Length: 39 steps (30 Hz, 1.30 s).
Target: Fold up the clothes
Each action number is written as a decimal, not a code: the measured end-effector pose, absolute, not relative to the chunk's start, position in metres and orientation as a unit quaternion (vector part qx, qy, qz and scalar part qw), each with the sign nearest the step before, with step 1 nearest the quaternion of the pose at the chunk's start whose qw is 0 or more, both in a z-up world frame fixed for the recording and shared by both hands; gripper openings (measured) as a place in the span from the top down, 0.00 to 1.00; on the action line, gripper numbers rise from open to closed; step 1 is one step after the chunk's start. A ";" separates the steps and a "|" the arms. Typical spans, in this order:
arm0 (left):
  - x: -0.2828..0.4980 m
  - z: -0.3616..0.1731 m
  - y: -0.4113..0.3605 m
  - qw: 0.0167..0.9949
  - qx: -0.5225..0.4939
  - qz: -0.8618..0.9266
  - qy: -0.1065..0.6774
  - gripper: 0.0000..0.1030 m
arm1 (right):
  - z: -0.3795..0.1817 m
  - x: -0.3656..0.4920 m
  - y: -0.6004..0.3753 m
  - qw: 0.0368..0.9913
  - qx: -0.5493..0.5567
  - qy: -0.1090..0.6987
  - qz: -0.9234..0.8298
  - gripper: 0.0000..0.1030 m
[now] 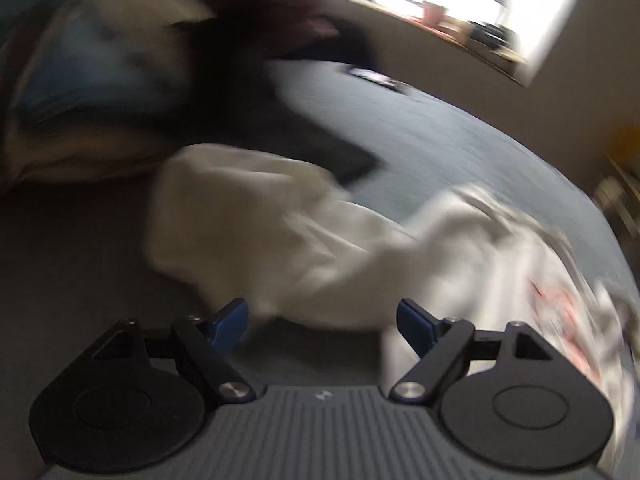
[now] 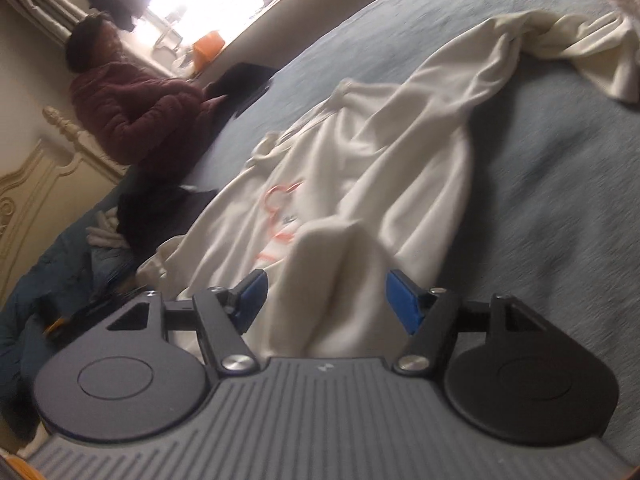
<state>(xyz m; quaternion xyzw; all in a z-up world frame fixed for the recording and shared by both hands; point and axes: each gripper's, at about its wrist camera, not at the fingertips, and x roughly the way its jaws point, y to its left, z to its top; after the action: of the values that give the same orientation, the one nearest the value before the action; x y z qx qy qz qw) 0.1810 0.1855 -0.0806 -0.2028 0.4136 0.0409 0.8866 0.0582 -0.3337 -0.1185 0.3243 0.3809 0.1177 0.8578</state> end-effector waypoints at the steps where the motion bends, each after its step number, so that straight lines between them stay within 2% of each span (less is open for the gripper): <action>1: 0.188 -0.085 0.200 0.881 -0.232 0.072 0.407 0.20 | -0.117 0.056 -0.329 0.858 0.326 0.379 0.120 0.36; 6: 0.224 -0.101 0.229 0.870 -0.257 0.169 0.385 0.21 | -0.113 0.047 -0.314 0.854 0.338 0.378 0.121 0.36; 7: 0.231 -0.105 0.228 0.871 -0.251 0.177 0.384 0.35 | -0.113 0.044 -0.313 0.852 0.341 0.379 0.118 0.36; 8: 0.235 -0.107 0.224 0.874 -0.238 0.189 0.380 0.58 | -0.116 0.041 -0.312 0.851 0.341 0.381 0.117 0.36; 9: 0.237 -0.107 0.217 0.880 -0.222 0.196 0.373 0.65 | -0.117 0.039 -0.312 0.851 0.340 0.384 0.113 0.36; 10: 0.238 -0.104 0.209 0.888 -0.205 0.197 0.362 0.79 | -0.119 0.038 -0.311 0.852 0.337 0.387 0.109 0.36; 11: 0.238 -0.099 0.200 0.897 -0.187 0.196 0.348 0.85 | -0.121 0.037 -0.311 0.853 0.332 0.390 0.104 0.36; 17: 0.241 -0.037 0.175 0.951 -0.107 0.213 0.200 0.87 | -0.120 0.032 -0.311 0.862 0.311 0.392 0.085 0.36; 19: 0.258 -0.025 0.177 0.952 -0.091 0.229 0.181 0.87 | -0.121 0.032 -0.312 0.863 0.309 0.392 0.083 0.36; 22: 0.284 -0.027 0.177 0.947 -0.049 0.256 0.187 0.85 | -0.126 0.033 -0.313 0.858 0.317 0.397 0.079 0.36; 24: 0.299 -0.046 0.172 0.939 -0.004 0.265 0.219 0.75 | -0.131 0.034 -0.312 0.854 0.322 0.402 0.079 0.36; 26: 0.312 -0.063 0.169 0.929 0.033 0.268 0.252 0.59 | -0.135 0.034 -0.309 0.851 0.322 0.407 0.081 0.36; 28: 0.302 -0.069 0.172 0.927 0.028 0.255 0.272 0.51 | -0.132 0.033 -0.307 0.856 0.306 0.408 0.088 0.36; 32: 0.275 -0.060 0.175 0.936 -0.001 0.229 0.267 0.21 | -0.118 0.028 -0.303 0.872 0.267 0.397 0.105 0.36; 34: 0.260 -0.049 0.179 0.940 -0.001 0.221 0.259 0.17 | -0.111 0.025 -0.302 0.879 0.251 0.389 0.113 0.36; 39: 0.215 -0.018 0.184 0.950 -0.006 0.215 0.228 0.14 | -0.102 0.018 -0.300 0.884 0.250 0.372 0.132 0.36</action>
<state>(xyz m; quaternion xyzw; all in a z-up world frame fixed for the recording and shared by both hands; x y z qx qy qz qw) 0.2152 0.1844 -0.0184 -0.0058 0.2284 0.2149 0.9495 0.0179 -0.3002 -0.1019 0.2497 0.3722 0.1323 0.8841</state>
